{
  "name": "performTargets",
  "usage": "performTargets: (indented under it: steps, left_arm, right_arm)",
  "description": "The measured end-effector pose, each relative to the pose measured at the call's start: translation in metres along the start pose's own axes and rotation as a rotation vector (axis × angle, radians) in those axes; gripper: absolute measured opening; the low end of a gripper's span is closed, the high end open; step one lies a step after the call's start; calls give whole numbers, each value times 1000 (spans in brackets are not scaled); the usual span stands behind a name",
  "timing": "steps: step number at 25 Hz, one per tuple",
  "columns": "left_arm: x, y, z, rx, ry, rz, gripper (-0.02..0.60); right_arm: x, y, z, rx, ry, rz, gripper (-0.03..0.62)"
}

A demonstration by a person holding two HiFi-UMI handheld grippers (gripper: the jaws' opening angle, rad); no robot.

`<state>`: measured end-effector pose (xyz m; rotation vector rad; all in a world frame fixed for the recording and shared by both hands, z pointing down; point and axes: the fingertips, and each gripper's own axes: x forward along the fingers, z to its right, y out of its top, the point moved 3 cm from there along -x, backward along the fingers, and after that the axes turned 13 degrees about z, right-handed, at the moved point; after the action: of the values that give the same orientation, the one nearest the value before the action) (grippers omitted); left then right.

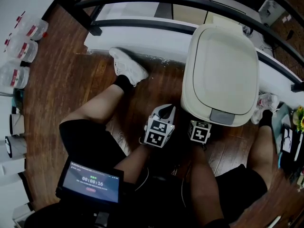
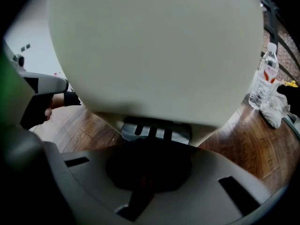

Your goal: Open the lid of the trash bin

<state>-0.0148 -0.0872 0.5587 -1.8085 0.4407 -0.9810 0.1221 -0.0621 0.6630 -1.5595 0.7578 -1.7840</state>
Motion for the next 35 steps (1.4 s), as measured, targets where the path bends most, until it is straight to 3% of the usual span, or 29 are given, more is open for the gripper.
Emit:
performTargets:
  steps: [16, 23, 35]
  left_arm:
    - [-3, 4, 5, 0, 5, 16, -2]
    - [-9, 5, 8, 0, 5, 23, -2]
    - [-35, 19, 38, 22, -18, 88, -2]
  right_arm:
    - [-6, 2, 3, -64, 3, -3, 5]
    - [-22, 17, 5, -2, 9, 110, 5]
    - [-76, 34, -11, -144, 63, 199, 5]
